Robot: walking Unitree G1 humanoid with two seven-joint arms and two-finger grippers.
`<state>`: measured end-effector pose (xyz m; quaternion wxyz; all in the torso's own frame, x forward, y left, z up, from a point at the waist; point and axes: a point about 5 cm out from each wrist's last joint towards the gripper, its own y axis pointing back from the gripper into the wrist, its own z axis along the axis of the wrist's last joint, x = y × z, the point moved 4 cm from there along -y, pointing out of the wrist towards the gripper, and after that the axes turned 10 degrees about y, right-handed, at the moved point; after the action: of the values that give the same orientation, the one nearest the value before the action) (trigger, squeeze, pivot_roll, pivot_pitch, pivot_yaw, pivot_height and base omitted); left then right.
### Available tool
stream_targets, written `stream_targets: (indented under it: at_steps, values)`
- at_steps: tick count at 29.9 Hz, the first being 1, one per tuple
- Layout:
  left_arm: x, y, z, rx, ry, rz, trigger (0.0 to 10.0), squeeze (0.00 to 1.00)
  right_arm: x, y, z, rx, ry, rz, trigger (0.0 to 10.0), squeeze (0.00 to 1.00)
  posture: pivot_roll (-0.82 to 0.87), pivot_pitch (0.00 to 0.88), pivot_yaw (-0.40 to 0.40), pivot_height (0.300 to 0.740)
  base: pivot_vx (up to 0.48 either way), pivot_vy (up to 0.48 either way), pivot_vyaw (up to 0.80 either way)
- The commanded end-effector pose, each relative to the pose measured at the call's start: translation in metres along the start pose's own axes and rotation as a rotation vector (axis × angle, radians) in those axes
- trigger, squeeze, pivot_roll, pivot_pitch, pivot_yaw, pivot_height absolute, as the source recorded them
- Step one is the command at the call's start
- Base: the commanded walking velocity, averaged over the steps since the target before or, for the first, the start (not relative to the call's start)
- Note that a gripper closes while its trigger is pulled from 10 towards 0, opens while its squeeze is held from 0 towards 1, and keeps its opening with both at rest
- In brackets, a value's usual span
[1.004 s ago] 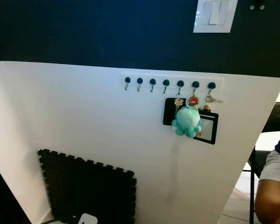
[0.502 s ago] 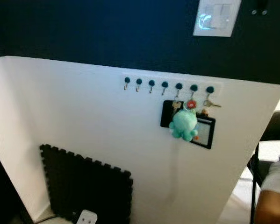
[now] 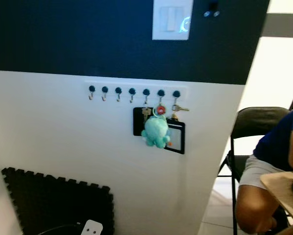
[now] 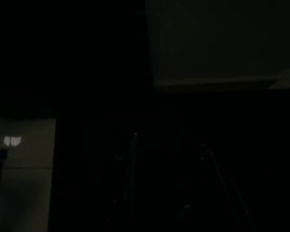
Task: Hang keys on a hook
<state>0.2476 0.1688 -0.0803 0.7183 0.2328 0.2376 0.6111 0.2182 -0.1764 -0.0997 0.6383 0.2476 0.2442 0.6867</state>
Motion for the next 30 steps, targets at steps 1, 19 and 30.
stream_targets:
  at_steps: [1,19,30]
  values:
    - [-0.0008,0.0005,-0.0005,0.0,-0.018,-0.011,10.0,0.0,-0.0025,0.0032,-0.0077,0.019,-0.014,-0.007,10.0,0.0,0.05,0.027,0.023,0.74,0.0,0.0,-0.8]
    - [0.0013,0.0018,0.004,-0.037,-0.012,-0.015,10.0,0.0,-0.0037,0.0042,-0.0105,0.029,-0.019,-0.015,10.0,0.0,0.05,0.014,0.022,0.74,0.0,0.0,-0.52]
    - [0.0011,0.0021,0.0073,-0.062,0.003,-0.018,10.0,0.0,-0.0036,0.0042,-0.0104,0.028,-0.014,-0.014,10.0,0.0,0.05,0.012,0.021,0.74,0.0,0.203,0.0]
